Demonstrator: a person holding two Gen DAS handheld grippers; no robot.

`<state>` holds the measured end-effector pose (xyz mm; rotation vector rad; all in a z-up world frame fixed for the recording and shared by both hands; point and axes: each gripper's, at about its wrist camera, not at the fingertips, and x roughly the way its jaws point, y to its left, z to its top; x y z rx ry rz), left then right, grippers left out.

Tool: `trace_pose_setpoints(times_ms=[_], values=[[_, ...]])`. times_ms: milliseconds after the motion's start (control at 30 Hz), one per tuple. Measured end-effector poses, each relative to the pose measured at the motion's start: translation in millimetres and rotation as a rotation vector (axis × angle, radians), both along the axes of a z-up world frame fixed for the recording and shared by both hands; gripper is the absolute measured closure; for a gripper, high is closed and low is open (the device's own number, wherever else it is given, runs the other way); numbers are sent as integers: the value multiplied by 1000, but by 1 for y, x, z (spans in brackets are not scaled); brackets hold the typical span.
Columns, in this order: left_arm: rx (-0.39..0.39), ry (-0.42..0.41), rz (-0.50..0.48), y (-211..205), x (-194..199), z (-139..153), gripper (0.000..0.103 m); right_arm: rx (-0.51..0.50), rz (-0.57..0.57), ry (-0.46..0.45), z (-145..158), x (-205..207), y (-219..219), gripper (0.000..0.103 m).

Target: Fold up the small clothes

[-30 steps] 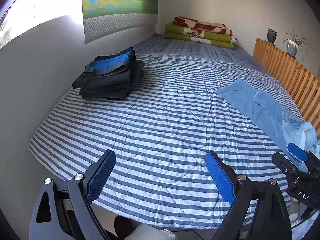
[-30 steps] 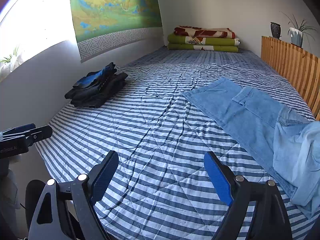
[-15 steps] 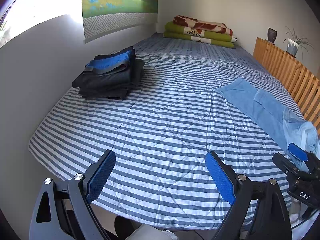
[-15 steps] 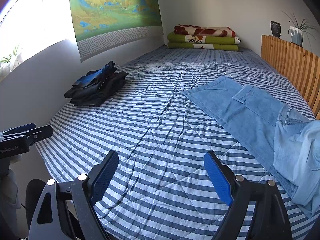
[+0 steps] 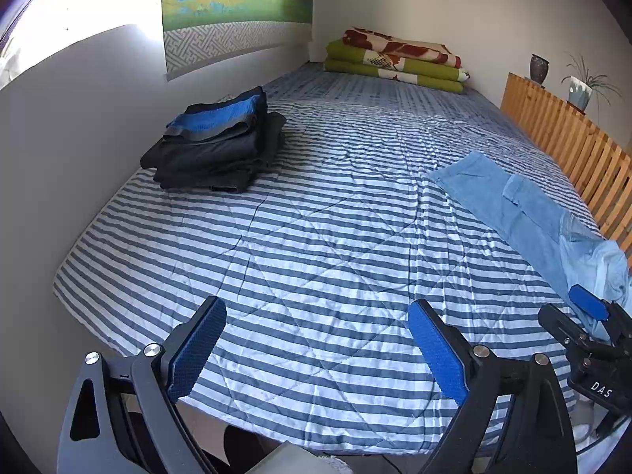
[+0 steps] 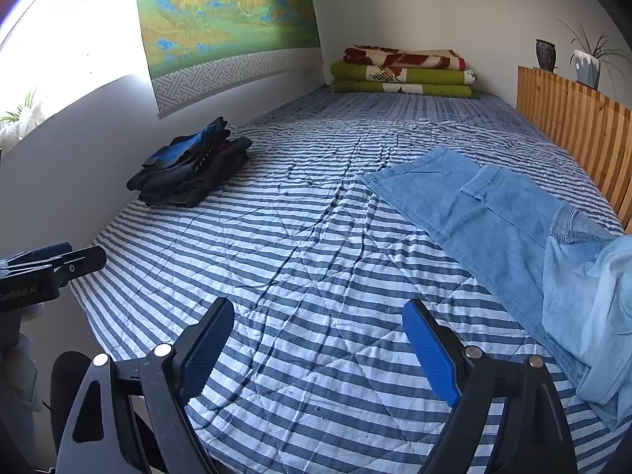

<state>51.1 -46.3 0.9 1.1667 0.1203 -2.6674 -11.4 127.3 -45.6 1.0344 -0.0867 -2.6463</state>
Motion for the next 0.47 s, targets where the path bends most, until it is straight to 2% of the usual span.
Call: trace_pose_setpoints(times_ms=[467], values=[[12,-15,2,-3,-7,-10,8,-1,0,-14,-3,-4,1,19]])
